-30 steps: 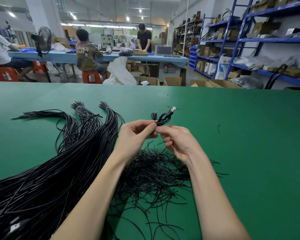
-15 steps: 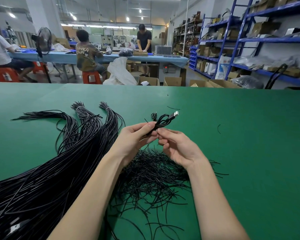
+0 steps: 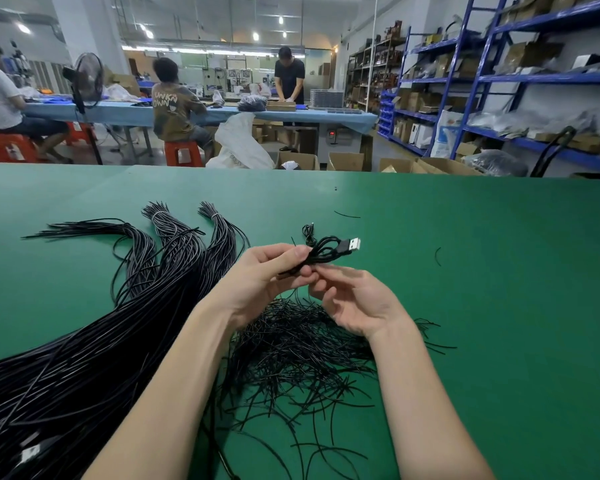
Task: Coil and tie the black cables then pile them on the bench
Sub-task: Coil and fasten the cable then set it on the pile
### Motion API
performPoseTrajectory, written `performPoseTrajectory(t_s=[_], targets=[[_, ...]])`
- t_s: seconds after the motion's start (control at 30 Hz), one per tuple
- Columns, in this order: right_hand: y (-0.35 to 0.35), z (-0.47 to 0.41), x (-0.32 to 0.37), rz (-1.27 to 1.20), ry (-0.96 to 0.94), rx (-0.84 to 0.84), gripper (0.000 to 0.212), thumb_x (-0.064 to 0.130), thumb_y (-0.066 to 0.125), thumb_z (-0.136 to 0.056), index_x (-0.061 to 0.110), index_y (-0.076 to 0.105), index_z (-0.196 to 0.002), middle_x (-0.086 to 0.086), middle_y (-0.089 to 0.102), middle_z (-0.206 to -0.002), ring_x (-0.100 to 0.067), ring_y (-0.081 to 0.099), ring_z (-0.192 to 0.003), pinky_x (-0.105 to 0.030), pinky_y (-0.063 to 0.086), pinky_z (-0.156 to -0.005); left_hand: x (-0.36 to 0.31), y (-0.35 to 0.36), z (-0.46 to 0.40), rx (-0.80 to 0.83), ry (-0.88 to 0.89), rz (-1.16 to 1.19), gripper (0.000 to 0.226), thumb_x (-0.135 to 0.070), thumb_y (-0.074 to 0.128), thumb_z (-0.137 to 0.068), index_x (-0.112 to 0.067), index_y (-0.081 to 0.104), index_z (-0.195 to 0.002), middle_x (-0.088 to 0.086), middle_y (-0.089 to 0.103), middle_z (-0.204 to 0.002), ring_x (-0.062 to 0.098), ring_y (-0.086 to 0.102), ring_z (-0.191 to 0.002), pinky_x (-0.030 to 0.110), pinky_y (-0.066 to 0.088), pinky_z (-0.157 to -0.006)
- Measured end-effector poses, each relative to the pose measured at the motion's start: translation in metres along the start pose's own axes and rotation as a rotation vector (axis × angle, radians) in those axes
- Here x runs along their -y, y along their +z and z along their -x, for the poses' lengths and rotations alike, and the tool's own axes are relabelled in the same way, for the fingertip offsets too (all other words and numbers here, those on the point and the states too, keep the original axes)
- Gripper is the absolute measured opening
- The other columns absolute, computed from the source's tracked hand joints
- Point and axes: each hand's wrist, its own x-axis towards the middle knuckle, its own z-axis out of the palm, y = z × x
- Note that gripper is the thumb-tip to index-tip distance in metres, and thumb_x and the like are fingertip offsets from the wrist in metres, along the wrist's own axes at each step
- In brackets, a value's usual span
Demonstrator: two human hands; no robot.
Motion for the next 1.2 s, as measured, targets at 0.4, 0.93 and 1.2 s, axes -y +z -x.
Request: performPoseTrajectory(t_s=[0.4, 0.93, 1.2], targets=[[-0.016, 0.009, 0.022, 1.196, -0.096, -0.091, 0.003, 0.016, 0.081, -0.086, 0.014, 0.081, -0.083, 0.008, 0.065, -0.060, -0.001, 0.047, -0.054, -0.017, 0.035, -0.053, -0.022, 0.003, 0.011, 0.171, -0.149, -0.862, 0.005, -0.017, 0.087, -0.077, -0.020, 0.082, -0.076, 0.005, 0.078, -0.081, 0.013, 0.073, -0.074, 0.016, 0.053, -0.071], [0.020, -0.011, 0.011, 1.389, -0.619, -0.521, 0.015, 0.017, 0.073, -0.086, 0.024, 0.072, -0.074, 0.008, 0.073, -0.070, -0.011, 0.074, -0.066, -0.039, 0.063, -0.072, -0.007, 0.011, -0.003, -0.525, 0.148, -0.831, 0.010, -0.024, 0.090, -0.072, -0.021, 0.081, -0.074, -0.007, 0.075, -0.066, 0.006, 0.072, -0.066, 0.018, 0.054, -0.067], [0.008, -0.014, 0.002, 1.330, -0.727, -0.445, 0.012, 0.013, 0.078, -0.088, 0.020, 0.075, -0.079, 0.013, 0.072, -0.081, -0.005, 0.069, -0.073, -0.020, 0.057, -0.070, -0.001, 0.007, -0.005, -0.466, 0.007, -0.374, 0.007, -0.007, 0.086, -0.076, -0.006, 0.079, -0.075, 0.003, 0.077, -0.075, 0.013, 0.073, -0.072, 0.020, 0.058, -0.067]])
